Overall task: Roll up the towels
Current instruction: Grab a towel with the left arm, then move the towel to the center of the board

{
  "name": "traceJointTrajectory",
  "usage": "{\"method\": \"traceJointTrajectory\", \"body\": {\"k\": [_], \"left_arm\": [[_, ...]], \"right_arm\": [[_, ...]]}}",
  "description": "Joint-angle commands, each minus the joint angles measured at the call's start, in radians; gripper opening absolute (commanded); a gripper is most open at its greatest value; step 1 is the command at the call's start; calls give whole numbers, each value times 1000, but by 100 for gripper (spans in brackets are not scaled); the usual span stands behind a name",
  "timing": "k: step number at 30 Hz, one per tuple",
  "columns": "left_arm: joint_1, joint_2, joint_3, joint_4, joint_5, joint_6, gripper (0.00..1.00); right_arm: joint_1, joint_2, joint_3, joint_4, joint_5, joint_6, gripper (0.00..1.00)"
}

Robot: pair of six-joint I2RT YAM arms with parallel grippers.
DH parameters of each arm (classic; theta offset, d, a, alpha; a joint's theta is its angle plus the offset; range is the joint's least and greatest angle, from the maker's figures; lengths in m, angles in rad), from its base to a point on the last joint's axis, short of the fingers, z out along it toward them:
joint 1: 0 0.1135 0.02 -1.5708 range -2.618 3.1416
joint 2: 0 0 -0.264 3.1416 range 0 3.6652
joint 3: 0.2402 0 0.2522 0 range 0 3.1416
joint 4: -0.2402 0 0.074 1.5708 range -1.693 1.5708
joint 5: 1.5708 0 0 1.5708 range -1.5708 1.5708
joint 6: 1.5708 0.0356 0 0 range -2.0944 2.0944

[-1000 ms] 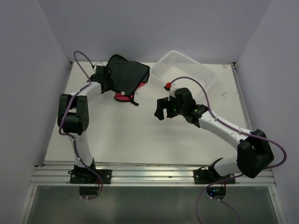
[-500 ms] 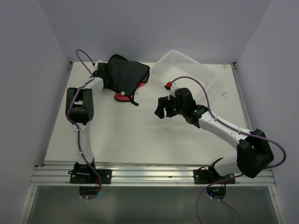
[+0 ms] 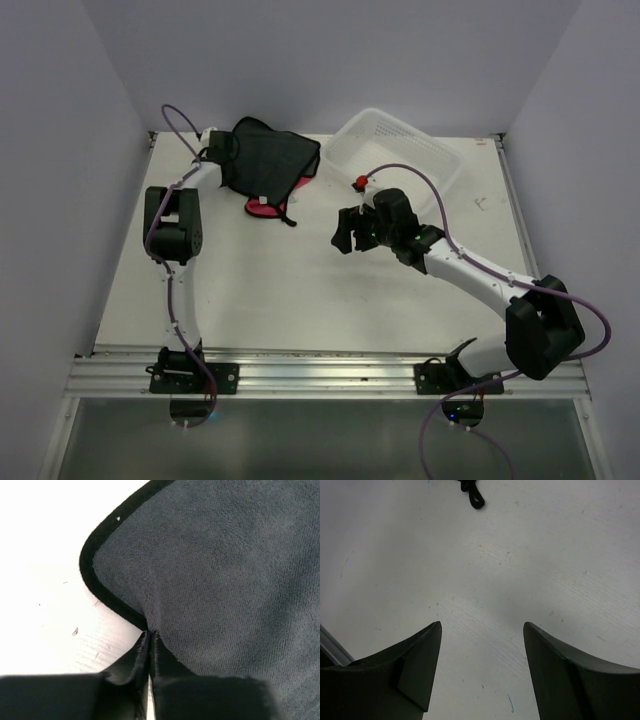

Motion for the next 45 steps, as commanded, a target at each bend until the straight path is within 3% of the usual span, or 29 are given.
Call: {"method": "traceJointTrajectory", "body": {"k": [1,8,15,18,20,23,26,28,29,32,36,40,41,42,45], "left_arm": [[10,9,36,-29,0,-11,0],[10,-91,42,-21,85,-13,0],[9,-117,427,-115,231,-11,0],[6,-158,525,-165,263,-32,0],[3,-215,493,-182,277,-49,0],[-23,-426,210,-98,268,-98,0],[-65,-707,-282,34,235,-173,0],[-123,-917,-448,69,198,-239,0],[-152,-1056,-613,89,163,-259,0],[-298,-1292,-897,167,147,-351,0],[-508,-1495,-1139,187,116,-452,0],[-629,-1583,-1285,171,133,-502,2],[-646,-1583,-1319,171,142,-508,11],[-678,-1579,-1331,171,159,-520,33],[-776,-1553,-1342,174,135,-516,61]], "right_arm": [[-2,1,-1,25,25,8,70],[0,55,25,17,49,-12,71],[-2,124,103,-41,47,3,70],[0,104,96,-51,45,29,69],[0,76,86,-54,39,43,69],[0,33,68,-63,26,69,69],[1,-19,47,-87,27,91,69],[1,-46,27,-110,42,92,69],[0,-75,17,-113,48,92,69],[1,-103,-19,-117,53,98,69],[1,-125,-55,-127,49,114,69],[1,-135,-75,-121,50,125,69],[1,-134,-75,-121,55,125,69],[1,-132,-69,-124,61,125,70],[1,-125,-49,-135,65,120,72]]}}
